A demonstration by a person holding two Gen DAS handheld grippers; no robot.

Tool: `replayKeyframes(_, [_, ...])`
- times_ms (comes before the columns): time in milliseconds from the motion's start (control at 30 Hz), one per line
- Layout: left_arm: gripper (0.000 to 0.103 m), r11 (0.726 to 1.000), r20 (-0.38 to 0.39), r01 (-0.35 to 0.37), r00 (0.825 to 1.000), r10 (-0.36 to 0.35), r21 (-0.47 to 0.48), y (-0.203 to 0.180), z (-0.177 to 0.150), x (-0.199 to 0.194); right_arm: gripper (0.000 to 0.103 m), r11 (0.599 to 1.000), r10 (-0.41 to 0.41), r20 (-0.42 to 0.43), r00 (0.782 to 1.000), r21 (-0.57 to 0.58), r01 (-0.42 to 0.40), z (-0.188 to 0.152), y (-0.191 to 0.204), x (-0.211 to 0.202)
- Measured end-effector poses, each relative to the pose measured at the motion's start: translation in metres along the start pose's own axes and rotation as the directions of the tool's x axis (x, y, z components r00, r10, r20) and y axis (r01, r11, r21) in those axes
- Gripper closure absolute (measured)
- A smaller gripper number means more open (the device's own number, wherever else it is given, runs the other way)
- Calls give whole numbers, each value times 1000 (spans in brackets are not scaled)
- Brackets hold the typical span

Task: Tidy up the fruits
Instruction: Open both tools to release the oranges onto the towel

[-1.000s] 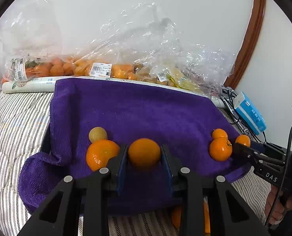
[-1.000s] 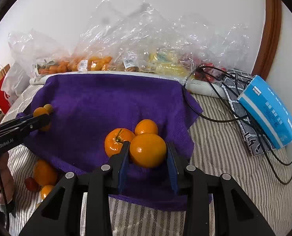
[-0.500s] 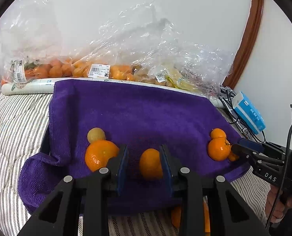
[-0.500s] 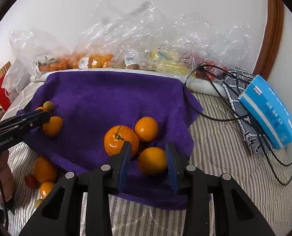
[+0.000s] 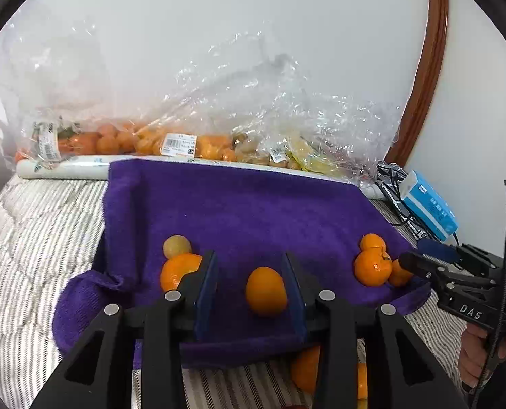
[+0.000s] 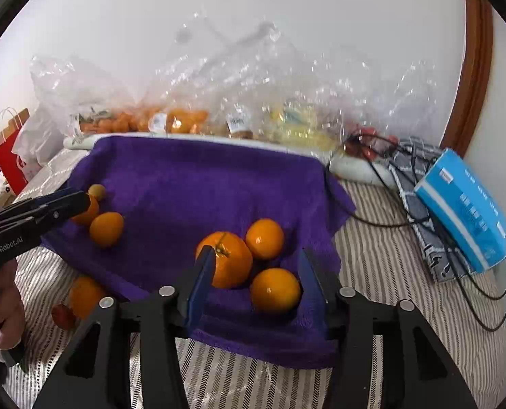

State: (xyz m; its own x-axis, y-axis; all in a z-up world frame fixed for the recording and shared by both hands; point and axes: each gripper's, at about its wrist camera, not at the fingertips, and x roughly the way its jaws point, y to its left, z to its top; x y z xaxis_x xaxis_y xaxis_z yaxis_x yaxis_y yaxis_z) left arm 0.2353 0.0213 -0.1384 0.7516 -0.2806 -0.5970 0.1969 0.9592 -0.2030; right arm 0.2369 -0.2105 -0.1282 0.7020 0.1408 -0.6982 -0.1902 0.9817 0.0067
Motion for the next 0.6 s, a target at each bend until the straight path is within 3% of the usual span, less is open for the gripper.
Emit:
replayKeyframes(167, [58, 999, 38, -26, 999, 25, 26, -3, -2, -19, 50, 1000, 17, 56, 998, 15, -17, 4, 2, -14])
replayKeyframes(367, [56, 998, 18, -60, 998, 60, 27, 10, -21, -40, 50, 998, 38, 30, 999, 48, -39, -4, 17, -33])
replayKeyframes(600, [52, 994, -15, -105, 994, 105, -13, 30, -37, -57, 57, 996, 92, 4, 996, 13, -92, -29, 60, -56])
